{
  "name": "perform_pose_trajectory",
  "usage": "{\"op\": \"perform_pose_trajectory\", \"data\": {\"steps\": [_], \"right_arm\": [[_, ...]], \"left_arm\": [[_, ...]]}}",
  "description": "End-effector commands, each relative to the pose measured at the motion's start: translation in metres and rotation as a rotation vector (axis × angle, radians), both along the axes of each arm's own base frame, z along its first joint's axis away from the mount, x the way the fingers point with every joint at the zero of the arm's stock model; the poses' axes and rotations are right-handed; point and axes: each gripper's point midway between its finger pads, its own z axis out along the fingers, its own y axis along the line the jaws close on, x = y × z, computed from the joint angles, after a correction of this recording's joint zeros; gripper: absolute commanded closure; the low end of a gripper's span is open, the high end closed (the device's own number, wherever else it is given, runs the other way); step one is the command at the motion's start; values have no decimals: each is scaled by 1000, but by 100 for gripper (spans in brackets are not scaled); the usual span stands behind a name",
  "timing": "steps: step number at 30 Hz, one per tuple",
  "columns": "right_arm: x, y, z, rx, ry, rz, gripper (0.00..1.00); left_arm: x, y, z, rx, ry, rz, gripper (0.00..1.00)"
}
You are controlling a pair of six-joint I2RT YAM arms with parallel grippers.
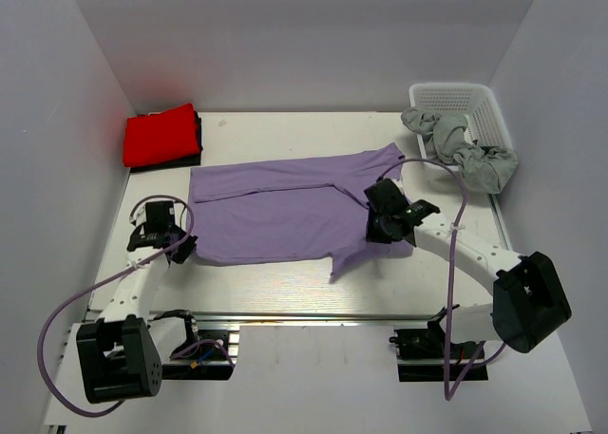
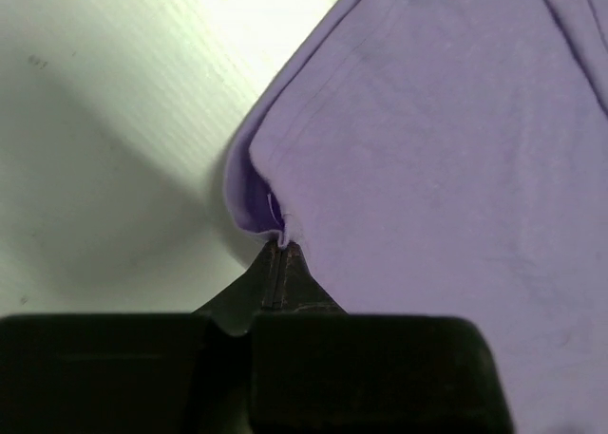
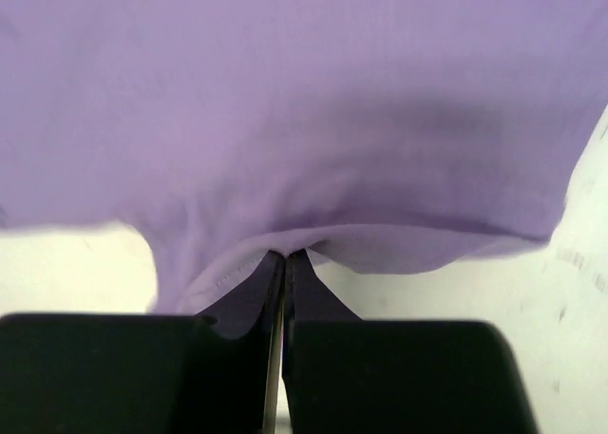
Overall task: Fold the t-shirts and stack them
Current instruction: Grap the side of the flattened tshirt closest away from the robot with both arms, then fold the other side of the tshirt into a rectangle
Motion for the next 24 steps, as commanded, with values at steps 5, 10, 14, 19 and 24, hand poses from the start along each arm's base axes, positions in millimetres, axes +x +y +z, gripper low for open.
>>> {"op": "perform_pose_trajectory", "data": {"steps": [5, 10, 14, 19, 24], "right_arm": [[83, 0, 46, 67, -248, -92, 100], [119, -12, 63, 70, -299, -152, 100], [143, -17, 71, 58, -338, -154, 100], [176, -18, 97, 74, -453, -127, 100], [201, -14, 110, 85, -511, -67, 100]], "left_arm": [[45, 4, 21, -2, -54, -10, 100], [74, 9, 33, 5, -87, 3, 100], [87, 15, 39, 26, -89, 17, 100], [102, 22, 45, 52, -102, 35, 100], [114, 29, 47, 62, -97, 52, 100]]}}
